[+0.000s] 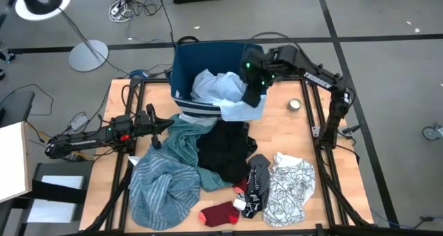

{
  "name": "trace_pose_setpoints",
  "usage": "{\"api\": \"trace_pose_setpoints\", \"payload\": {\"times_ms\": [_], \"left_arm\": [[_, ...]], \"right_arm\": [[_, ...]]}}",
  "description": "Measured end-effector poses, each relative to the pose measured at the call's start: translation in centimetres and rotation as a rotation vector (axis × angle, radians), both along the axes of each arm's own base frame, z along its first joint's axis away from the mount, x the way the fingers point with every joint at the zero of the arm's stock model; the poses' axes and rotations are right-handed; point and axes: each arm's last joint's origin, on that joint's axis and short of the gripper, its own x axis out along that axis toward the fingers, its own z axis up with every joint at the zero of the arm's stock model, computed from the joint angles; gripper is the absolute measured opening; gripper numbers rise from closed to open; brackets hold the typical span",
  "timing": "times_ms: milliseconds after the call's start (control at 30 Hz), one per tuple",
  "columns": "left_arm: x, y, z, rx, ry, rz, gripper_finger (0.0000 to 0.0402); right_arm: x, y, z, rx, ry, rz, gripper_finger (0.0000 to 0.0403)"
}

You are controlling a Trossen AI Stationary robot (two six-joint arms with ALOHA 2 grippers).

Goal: Sort clothes
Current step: Put the light blue shirt into the blue laundry bin

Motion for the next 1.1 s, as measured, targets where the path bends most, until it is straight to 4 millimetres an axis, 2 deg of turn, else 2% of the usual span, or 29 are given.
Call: {"api": "trace_pose_setpoints", "payload": {"times_ms": [133,300,433,533,667,767,900,1100], "left_arm": [[0.0,0.0,0.0,0.000,0.000,0.000,0.0012],[0.0,0.0,0.0,0.000,0.000,0.000,0.0012],[0.0,0.0,0.0,0.000,0.002,0.000,0.0012],[0.0,0.0,0.0,-0.001,0.004,0.000,0.0012],[0.0,0.0,-0.1,-0.002,0.010,0.001,0.0012],[0.0,0.0,-0.1,-0.001,0.009,0.000,0.0012],[0.0,0.0,0.0,-0.001,0.005,0.000,0.0012],[0.0,0.0,0.0,0.000,0.003,0.001,0.0012]], "right_arm": [[0.1,2.3,0.1,-0.078,0.039,-0.001,0.0146],[-0.6,4.7,1.3,-0.161,-0.001,-0.027,0.0140],[-2.2,6.4,2.0,-0.184,-0.042,-0.081,0.0132],[-4.4,7.6,1.4,-0.194,-0.038,-0.136,0.0126],[-7.9,9.3,-1.4,-0.209,-0.008,-0.239,0.0123],[-9.8,10.3,-4.1,-0.190,-0.075,-0.277,0.0123],[-11.1,10.9,-8.2,-0.155,-0.233,-0.266,0.0123],[-11.9,10.0,-15.0,-0.136,-0.434,-0.284,0.0123]]}}
